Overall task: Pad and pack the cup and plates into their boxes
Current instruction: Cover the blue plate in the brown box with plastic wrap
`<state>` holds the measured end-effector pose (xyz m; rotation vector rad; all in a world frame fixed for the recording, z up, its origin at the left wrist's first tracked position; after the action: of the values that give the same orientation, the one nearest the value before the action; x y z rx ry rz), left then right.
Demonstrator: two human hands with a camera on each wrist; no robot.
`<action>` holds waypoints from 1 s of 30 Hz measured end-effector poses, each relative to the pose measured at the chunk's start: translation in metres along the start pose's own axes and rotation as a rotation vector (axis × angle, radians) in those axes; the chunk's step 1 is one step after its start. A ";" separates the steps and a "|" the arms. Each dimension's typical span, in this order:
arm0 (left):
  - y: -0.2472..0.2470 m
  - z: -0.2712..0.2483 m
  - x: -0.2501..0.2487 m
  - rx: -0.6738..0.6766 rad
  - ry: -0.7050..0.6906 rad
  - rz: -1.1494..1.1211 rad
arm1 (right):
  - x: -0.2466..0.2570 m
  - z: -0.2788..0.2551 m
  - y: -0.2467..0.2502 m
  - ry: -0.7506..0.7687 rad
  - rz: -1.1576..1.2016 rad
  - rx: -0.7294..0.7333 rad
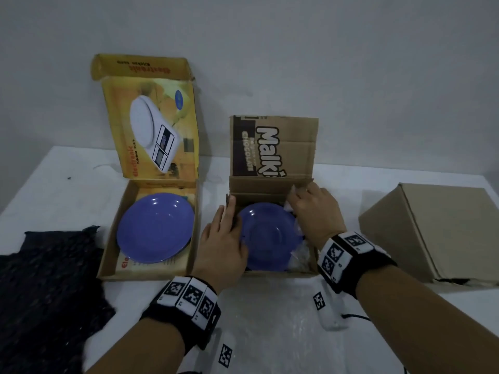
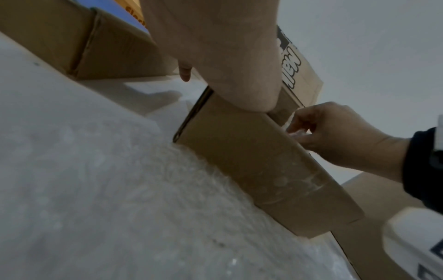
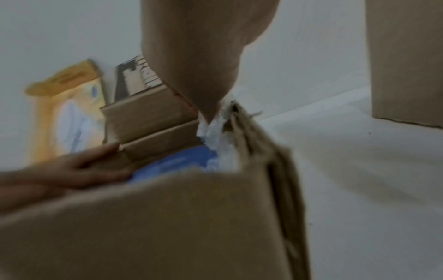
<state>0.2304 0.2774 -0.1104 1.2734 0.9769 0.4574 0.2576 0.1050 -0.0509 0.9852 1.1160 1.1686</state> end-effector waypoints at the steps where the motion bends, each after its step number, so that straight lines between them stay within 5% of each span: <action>1: 0.000 0.000 0.000 0.003 0.002 0.003 | 0.004 0.001 -0.002 -0.007 -0.082 0.020; 5: 0.000 -0.001 0.001 0.015 0.008 -0.007 | 0.023 -0.008 -0.026 0.014 -0.348 0.281; 11: -0.001 0.000 0.001 0.031 0.018 -0.006 | 0.015 0.005 -0.026 -0.022 -0.278 0.399; 18: 0.000 0.001 0.001 0.019 0.003 -0.031 | 0.009 -0.005 -0.017 0.027 -0.170 0.234; 27: -0.001 0.001 0.002 0.018 -0.013 -0.033 | 0.014 -0.002 -0.014 0.173 -0.115 0.342; 30: 0.000 0.001 0.002 0.027 -0.011 -0.012 | 0.001 0.000 -0.007 0.064 -0.214 0.245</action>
<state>0.2325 0.2779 -0.1110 1.2926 0.9837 0.4292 0.2593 0.1054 -0.0575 0.9904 1.4045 0.9108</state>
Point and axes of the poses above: each hand's wrist, its own z-axis towards the middle knuckle, its own y-axis out of the back of the hand, x = y × z, the point moved 5 cm from there along z, towards the middle knuckle, and after that the axes turned 14 degrees about -y, right-handed, at the moved point
